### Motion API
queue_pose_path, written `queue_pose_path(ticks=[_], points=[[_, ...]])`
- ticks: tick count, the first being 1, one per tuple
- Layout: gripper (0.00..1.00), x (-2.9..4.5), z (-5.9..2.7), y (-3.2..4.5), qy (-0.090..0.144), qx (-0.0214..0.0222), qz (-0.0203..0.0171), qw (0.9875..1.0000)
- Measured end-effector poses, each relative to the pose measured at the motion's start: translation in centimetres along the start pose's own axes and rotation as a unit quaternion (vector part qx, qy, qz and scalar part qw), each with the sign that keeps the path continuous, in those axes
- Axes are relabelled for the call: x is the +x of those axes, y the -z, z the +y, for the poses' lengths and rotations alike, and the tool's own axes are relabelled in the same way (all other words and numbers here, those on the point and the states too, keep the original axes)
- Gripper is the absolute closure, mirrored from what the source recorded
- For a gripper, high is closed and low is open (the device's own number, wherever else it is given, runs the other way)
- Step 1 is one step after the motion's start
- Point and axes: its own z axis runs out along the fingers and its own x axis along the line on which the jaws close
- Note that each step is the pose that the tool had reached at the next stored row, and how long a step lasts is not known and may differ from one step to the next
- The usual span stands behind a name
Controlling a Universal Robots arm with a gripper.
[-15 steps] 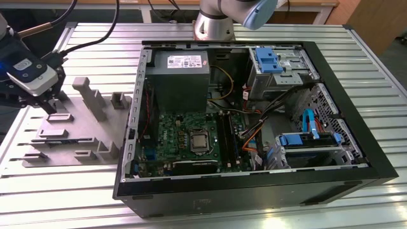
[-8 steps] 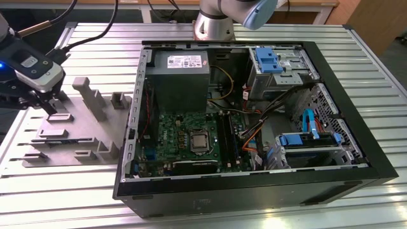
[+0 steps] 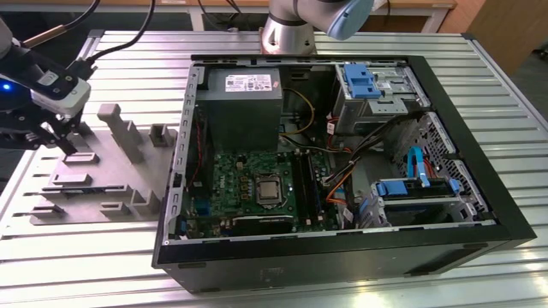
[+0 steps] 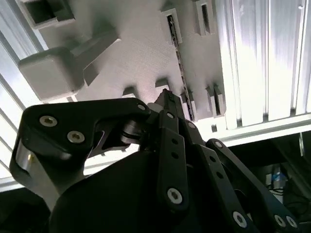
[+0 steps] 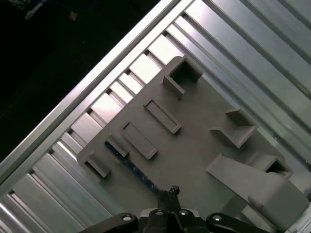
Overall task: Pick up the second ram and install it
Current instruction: 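Pick up the second ram and move it above second insertion slot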
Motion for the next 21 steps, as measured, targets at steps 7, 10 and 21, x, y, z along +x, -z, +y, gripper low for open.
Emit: queue_pose_path(ticks=[7, 10, 21], points=[[0.89, 0.00, -0.01, -0.17, 0.064, -0.0010, 0.0028, 0.9980], [0.89, 0.00, -0.01, -0.26, 0.091, -0.0013, 0.0039, 0.9959], [0.89, 0.01, -0.04, -0.74, 0.190, -0.0028, 0.0083, 0.9818]])
